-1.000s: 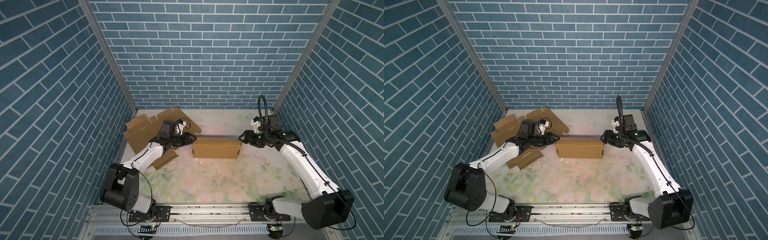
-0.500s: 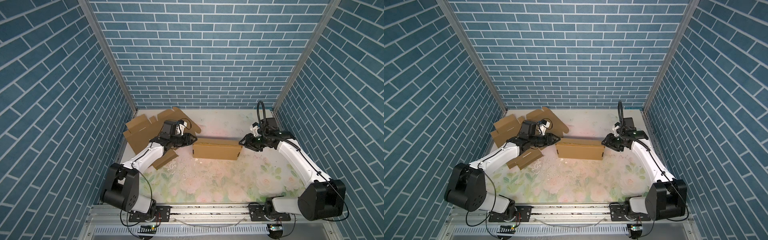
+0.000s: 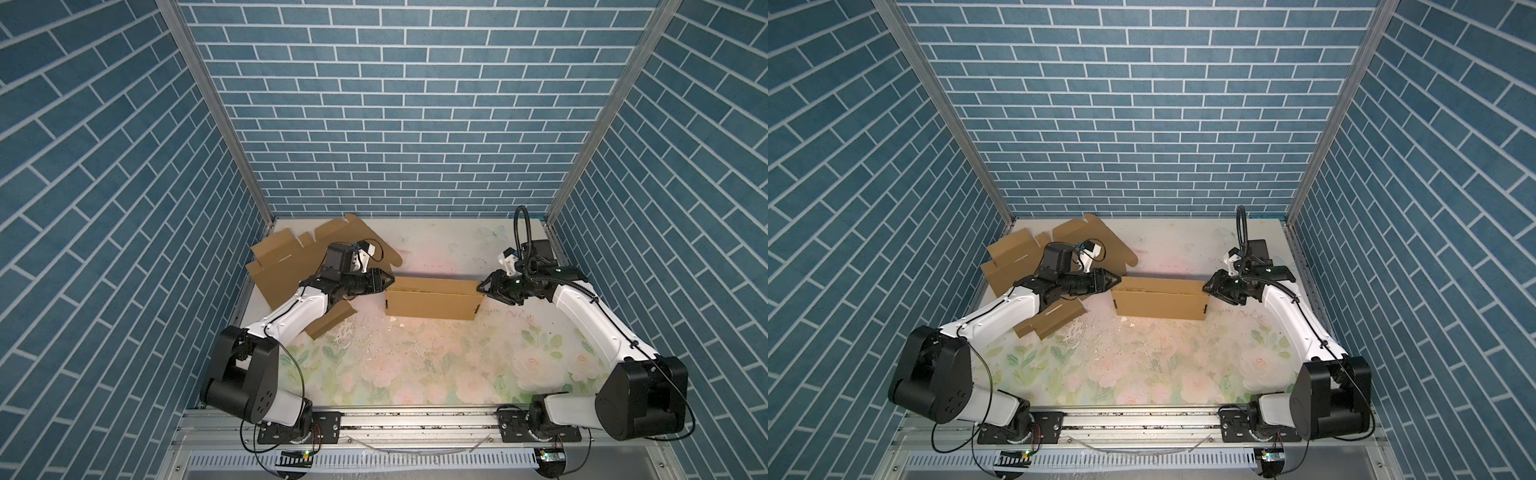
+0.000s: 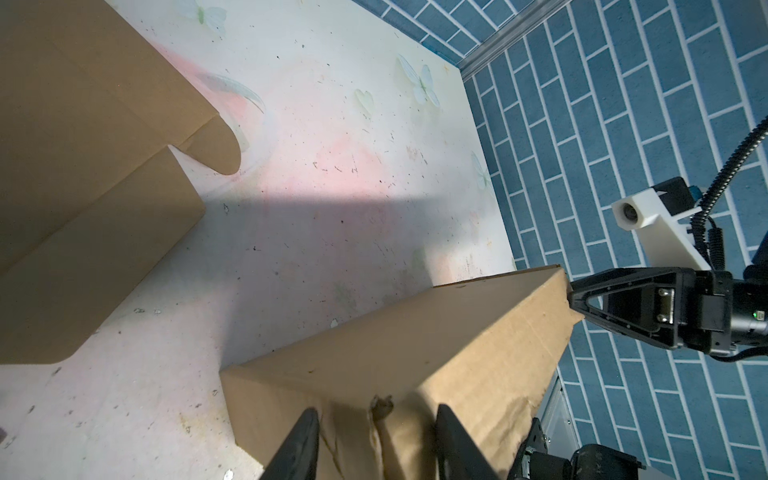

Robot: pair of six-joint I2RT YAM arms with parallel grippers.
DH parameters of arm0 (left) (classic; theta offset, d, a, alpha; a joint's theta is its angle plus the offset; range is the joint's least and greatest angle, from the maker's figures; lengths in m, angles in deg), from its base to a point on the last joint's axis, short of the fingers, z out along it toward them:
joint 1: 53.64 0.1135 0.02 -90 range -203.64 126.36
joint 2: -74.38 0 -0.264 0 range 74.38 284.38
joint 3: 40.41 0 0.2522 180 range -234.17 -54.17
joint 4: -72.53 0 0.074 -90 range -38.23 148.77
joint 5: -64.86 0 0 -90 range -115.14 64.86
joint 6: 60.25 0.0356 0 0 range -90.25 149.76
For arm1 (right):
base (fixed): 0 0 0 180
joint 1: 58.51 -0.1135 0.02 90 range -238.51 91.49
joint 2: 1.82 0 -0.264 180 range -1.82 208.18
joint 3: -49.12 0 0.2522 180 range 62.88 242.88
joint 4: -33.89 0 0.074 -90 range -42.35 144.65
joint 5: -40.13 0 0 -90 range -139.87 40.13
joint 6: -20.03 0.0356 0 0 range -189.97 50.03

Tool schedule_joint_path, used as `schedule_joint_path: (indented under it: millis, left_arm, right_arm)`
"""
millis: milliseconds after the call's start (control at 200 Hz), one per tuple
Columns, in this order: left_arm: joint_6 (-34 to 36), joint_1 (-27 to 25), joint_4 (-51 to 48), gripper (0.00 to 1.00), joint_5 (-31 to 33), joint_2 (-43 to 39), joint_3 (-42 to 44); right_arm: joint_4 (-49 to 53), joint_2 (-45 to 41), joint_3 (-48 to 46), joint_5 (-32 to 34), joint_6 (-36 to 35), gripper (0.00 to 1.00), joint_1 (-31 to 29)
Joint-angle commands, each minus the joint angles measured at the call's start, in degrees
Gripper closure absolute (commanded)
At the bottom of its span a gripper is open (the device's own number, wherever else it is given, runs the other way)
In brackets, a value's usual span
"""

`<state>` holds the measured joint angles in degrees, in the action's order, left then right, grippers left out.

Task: Fold the paper box
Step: 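Release the right gripper and hold the box end with the left gripper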

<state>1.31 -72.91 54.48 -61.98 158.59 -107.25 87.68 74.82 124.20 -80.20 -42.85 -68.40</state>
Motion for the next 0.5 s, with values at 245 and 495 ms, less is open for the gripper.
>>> schedule_joint_path:
  millis: [245, 495]
  left_arm:
    - [1.9, 0.2, -7.7, 0.53, 5.0, 1.6, 2.0]
    - [1.7, -0.5, -7.5, 0.53, 4.8, 1.4, 2.2]
  right_arm:
    - [1.1, -1.3, -2.7, -3.0, -0.3, 0.6, 2.3]
    - [1.8, 0.0, -4.8, 1.6, -2.7, 0.7, 2.9]
